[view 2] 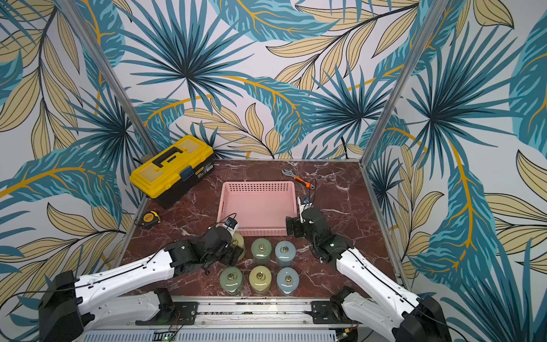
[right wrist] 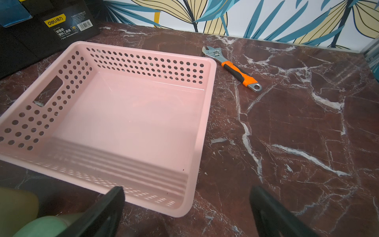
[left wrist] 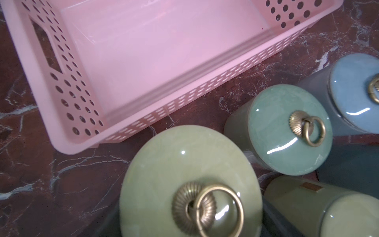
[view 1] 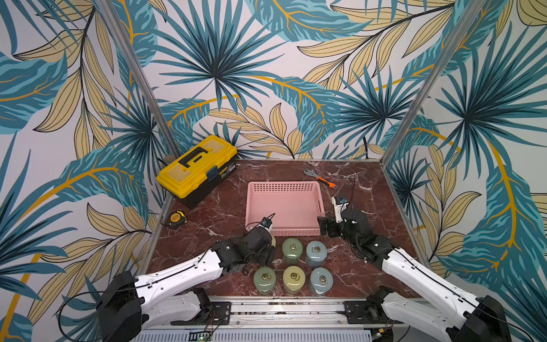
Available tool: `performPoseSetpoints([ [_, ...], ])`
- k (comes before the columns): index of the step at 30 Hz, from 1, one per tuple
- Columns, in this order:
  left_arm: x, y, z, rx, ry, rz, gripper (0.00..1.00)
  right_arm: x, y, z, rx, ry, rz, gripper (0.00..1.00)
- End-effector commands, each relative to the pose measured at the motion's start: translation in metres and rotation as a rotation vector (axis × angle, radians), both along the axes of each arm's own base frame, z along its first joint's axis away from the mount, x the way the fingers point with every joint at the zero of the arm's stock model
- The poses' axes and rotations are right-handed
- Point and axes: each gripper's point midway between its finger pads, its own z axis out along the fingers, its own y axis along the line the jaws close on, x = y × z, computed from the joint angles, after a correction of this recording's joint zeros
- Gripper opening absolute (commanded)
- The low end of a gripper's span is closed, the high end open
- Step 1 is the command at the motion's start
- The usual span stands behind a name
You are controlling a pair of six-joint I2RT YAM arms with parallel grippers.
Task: Take the tea canister out of the basket
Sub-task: Place the tea canister at the center of the board.
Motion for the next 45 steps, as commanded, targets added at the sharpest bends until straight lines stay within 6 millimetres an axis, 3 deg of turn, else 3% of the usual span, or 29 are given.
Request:
performPoseSetpoints([
  [1,0.011,-0.013,0.014,-0.079,-0.063,0.019,0.5,0.001,-0.003,-0.007,-0.019,0.003,-0.006,0.99],
  [29,0.01,-0.011,-0.014,-0.032,-0.036,0.028,0.5,0.001,-0.002,-0.008,-0.02,0.006,-0.004,0.99],
  [41,0.008,-0.01,-0.021,-0.027,-0.025,0.038,0.62,0.001,-0.003,-0.008,-0.019,0.005,-0.005,0.99],
  [45,0.008,-0.011,-0.02,-0.029,-0.022,0.039,0.77,0.001,-0.002,-0.009,-0.019,0.007,-0.003,0.99],
])
